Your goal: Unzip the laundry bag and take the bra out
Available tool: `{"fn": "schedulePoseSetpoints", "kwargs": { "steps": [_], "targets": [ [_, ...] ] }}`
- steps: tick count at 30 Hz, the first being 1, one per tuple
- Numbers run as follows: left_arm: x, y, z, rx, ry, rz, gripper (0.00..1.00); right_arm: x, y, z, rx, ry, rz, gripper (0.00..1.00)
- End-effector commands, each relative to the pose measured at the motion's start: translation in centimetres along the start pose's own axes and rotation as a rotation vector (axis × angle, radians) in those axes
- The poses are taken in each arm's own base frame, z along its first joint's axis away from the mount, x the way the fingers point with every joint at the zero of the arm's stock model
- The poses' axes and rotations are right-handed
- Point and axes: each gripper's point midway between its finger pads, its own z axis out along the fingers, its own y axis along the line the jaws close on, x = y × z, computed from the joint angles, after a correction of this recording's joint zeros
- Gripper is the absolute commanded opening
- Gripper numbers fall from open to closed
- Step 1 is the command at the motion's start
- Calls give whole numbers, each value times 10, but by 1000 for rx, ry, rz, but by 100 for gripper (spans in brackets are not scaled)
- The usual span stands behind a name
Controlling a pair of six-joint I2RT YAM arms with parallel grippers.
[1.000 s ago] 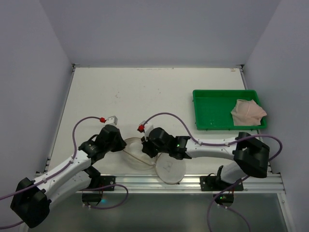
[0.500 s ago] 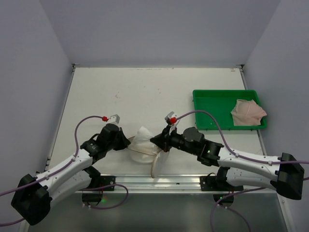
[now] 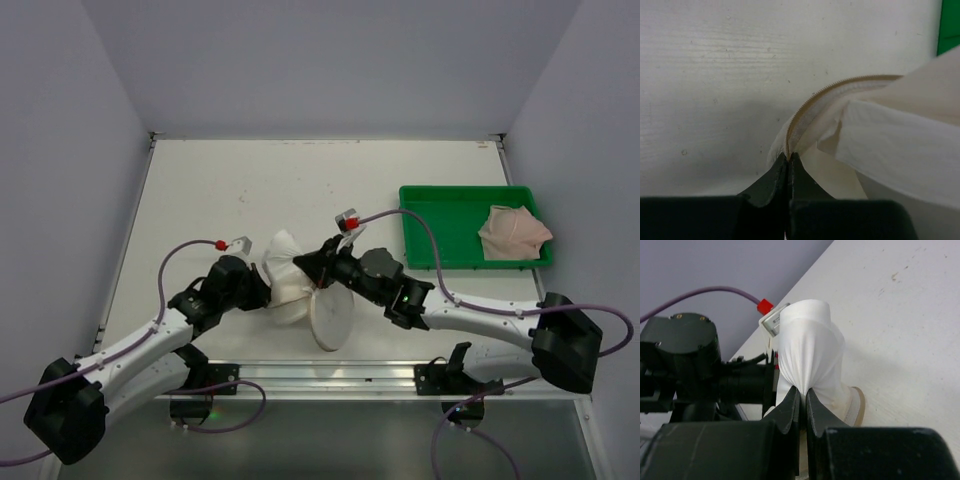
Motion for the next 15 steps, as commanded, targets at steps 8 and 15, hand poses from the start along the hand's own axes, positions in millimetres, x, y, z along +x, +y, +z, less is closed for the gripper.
{"fn": "schedulePoseSetpoints", "kwargs": {
  "steps": [8,15],
  "targets": [
    [-48,-52,-45,159,-145,25,0,-59,-10,46,101,-191,41,0],
    [-53,-54,-56,160,-155,68,0,-75,-81,35,286,-234,61,0]
  ]
}}
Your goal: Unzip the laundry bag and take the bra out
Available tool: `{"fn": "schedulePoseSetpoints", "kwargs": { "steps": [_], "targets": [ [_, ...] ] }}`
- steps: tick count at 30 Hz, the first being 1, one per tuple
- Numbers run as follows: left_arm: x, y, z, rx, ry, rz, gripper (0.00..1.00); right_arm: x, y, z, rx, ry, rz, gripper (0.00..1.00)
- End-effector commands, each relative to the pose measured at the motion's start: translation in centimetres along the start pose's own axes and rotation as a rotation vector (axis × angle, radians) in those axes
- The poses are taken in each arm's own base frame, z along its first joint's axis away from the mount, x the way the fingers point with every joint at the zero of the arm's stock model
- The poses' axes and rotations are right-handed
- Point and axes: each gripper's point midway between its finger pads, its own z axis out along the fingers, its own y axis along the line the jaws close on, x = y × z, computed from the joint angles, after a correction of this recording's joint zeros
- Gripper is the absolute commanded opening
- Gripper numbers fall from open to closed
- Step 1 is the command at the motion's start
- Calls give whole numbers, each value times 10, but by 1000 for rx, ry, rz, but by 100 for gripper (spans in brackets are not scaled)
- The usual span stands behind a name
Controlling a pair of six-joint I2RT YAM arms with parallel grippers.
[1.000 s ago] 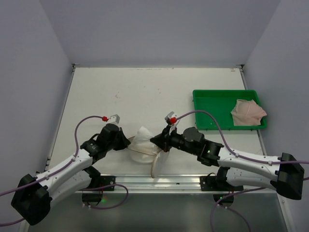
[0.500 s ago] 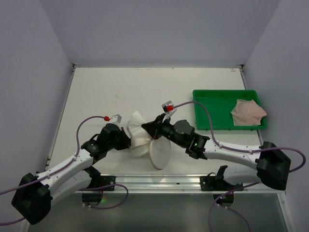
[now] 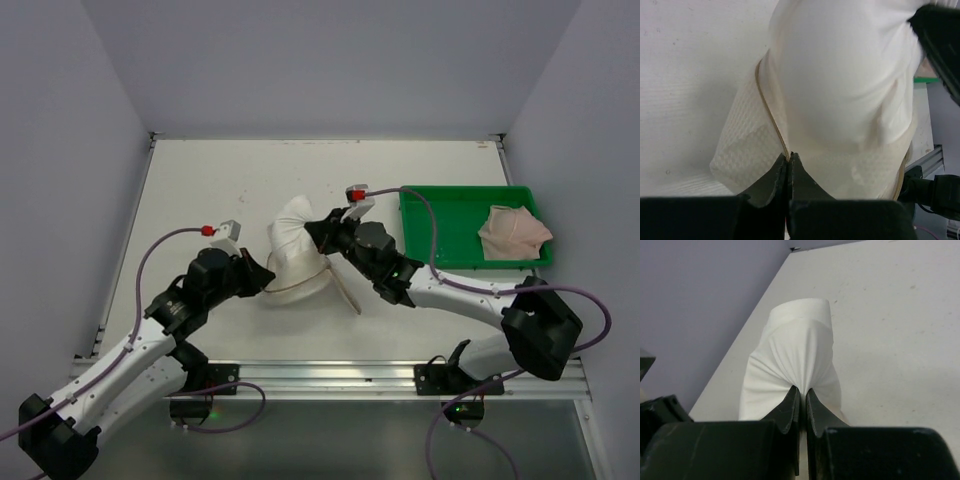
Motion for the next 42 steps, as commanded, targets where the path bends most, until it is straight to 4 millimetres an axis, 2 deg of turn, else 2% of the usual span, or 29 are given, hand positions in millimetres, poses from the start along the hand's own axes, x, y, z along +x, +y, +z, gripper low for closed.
{"fn": "schedulePoseSetpoints", "kwargs": {
  "steps": [1,2,6,7,8,10,11,12,13,15,16,18,19,21,22,26,28,29,31,32,39,42],
  "targets": [
    [-1,0,-4,-9,15,38,0,-52,-26,-1,82,-153,53,0],
    [5,6,-1,-26,27,33,0,-60,-34,-3,91,-167,51,0],
    [20,23,9,-68,55,19,0,-94,-30,-17,54,-206,11,0],
    [23,27,11,-78,58,16,0,-100,-28,-20,48,-212,-6,0],
    [29,34,14,-93,70,8,0,-119,-18,-28,28,-244,-19,0],
    [32,43,20,-128,71,6,0,-124,-10,-35,-14,-216,-53,0],
    [35,48,22,-142,77,6,0,-137,0,-43,-52,-235,-53,0],
    [35,48,24,-141,76,4,0,-141,5,-47,-68,-241,-61,0],
    [39,51,27,-154,89,7,0,-144,6,-52,-72,-246,-65,0],
    [40,55,31,-166,86,14,0,-161,5,-67,-44,-291,-76,0],
    [40,57,33,-178,91,15,0,-164,-7,-71,19,-301,-78,0],
    [38,57,35,-184,89,26,0,-182,-13,-87,65,-347,-107,0],
    [38,58,36,-192,90,31,0,-182,-21,-92,101,-341,-119,0],
    [32,57,37,-200,77,43,0,-197,-36,-107,174,-381,-139,0],
    [29,55,37,-203,72,48,0,-194,-48,-111,223,-361,-145,0],
    [25,56,38,-218,67,56,0,-216,-96,-142,416,-422,-143,0],
    [28,59,38,-223,73,58,0,-227,-104,-159,438,-460,-141,0],
    [28,59,38,-226,73,54,0,-235,-118,-168,485,-485,-140,0],
    [30,61,37,-228,77,53,0,-243,-130,-180,534,-496,-144,0],
    [31,62,37,-229,78,53,0,-255,-140,-191,574,-534,-143,0],
    [29,64,33,-240,66,56,0,-278,-172,-227,694,-599,-149,0],
    [30,65,32,-241,69,56,0,-281,-197,-239,794,-605,-158,0]
  ]
}}
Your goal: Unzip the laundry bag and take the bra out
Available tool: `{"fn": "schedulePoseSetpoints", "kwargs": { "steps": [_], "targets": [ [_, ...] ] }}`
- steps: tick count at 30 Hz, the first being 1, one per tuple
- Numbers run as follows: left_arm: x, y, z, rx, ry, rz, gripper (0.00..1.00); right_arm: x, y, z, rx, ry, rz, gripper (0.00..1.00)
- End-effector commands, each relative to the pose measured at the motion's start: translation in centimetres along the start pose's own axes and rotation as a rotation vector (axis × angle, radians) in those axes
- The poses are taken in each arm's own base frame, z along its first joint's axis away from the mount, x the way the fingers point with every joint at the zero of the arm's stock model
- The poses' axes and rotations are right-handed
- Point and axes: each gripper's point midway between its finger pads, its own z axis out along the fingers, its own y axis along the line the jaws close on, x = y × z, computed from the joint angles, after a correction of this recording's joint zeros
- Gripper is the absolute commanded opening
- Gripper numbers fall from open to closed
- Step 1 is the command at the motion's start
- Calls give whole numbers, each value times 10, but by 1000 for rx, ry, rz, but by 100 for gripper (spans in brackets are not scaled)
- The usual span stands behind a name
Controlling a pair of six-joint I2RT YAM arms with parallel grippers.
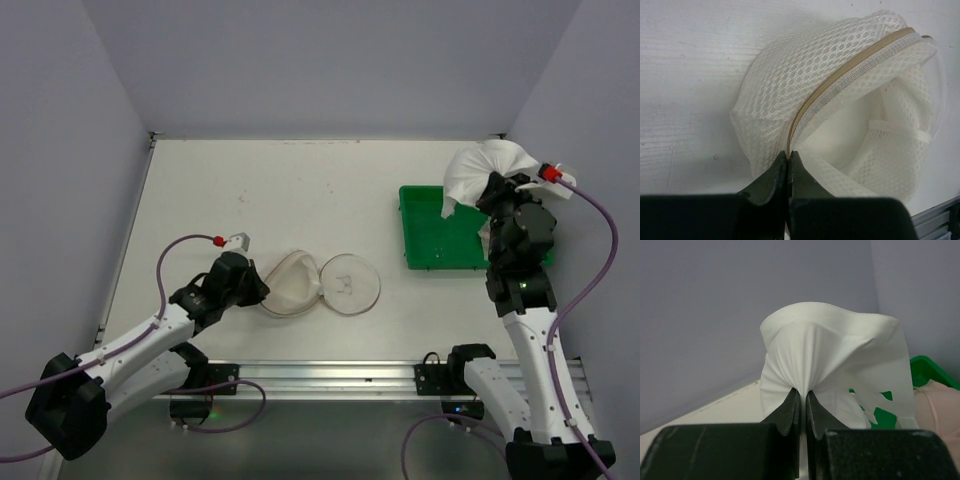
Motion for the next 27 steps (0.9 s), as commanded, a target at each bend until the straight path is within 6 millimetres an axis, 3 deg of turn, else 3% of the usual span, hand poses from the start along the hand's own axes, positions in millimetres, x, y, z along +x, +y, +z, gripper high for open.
{"fn": "schedulePoseSetpoints", "kwargs": {
  "steps": [1,4,9,12,19,22,23,27],
  "targets": [
    [-14,-5,-3,11,-49,17,0,-20,-14,5,48,-46,-29,0],
    [-14,-5,-4,11,-49,16,0,-17,-41,13,129,-47,-28,0],
    [-13,-4,-4,7,-44,18,0,-1,-46,22,124,-6,-50,0],
    [-12,-5,-3,11,-42,19,0,21,-51,30,140,80,-81,0],
    [-9,-2,-3,6,-34,17,0,89,-64,42,136,262,-109,0],
    [-8,0,-3,-2,-32,16,0,116,-57,46,74,332,-84,0],
    [-8,0,-3,-2,-32,16,0,133,-53,48,45,390,-78,0],
    [-6,1,-3,-6,-28,16,0,169,-56,58,41,501,-56,0]
  ]
}}
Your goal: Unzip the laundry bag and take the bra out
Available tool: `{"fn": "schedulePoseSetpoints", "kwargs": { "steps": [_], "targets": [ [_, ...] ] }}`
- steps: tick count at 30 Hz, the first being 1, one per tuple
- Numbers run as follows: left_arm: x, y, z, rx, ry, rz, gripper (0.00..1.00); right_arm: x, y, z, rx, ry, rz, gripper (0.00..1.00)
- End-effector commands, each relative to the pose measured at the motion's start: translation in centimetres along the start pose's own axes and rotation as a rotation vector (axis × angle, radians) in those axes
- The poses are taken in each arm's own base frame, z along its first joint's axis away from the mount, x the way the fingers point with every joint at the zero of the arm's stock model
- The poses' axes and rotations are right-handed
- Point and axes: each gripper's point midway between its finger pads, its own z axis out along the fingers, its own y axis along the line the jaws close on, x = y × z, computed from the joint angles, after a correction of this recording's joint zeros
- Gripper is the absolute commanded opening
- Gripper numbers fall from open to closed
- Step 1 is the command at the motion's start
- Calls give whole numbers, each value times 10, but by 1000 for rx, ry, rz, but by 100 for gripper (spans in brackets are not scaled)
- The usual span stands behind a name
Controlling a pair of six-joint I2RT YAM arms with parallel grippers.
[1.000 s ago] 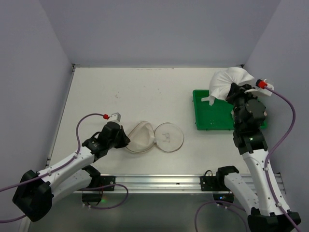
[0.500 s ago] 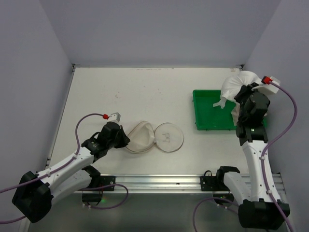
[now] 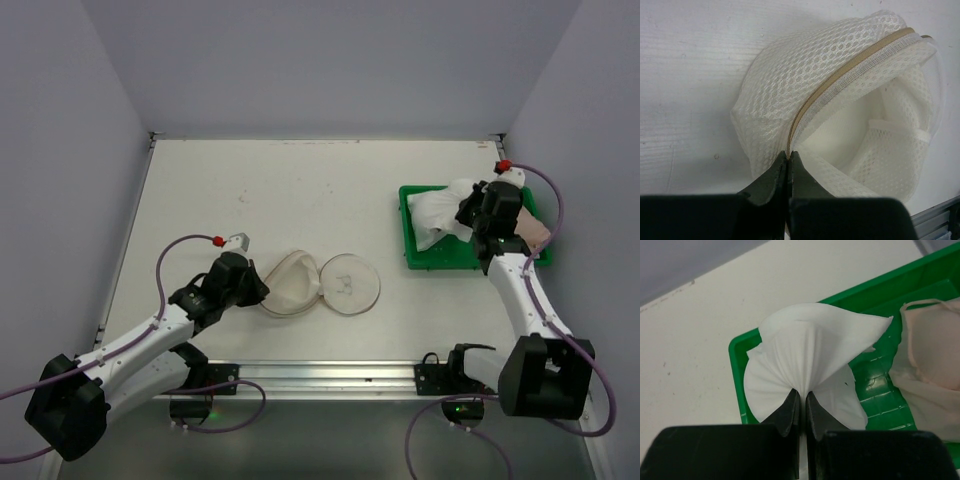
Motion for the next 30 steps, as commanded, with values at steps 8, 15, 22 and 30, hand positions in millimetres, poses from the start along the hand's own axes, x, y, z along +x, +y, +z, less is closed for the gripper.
{"fn": "schedulePoseSetpoints", "kwargs": {
  "steps": [8,15,22,30],
  "targets": [
    [-6,5,-2,-22,-27,19,0,48,6,46,-8,229,56,0],
    [-6,5,0,-28,-24,24,0,81,-21,56,103,386,118,26],
    [-8,3,-1,-21,-30,23,0,52,-14,33,73,317,125,63],
    [-10,-1,-3,-7,-32,20,0,14,-18,-2,115,196,128,81]
  ]
}}
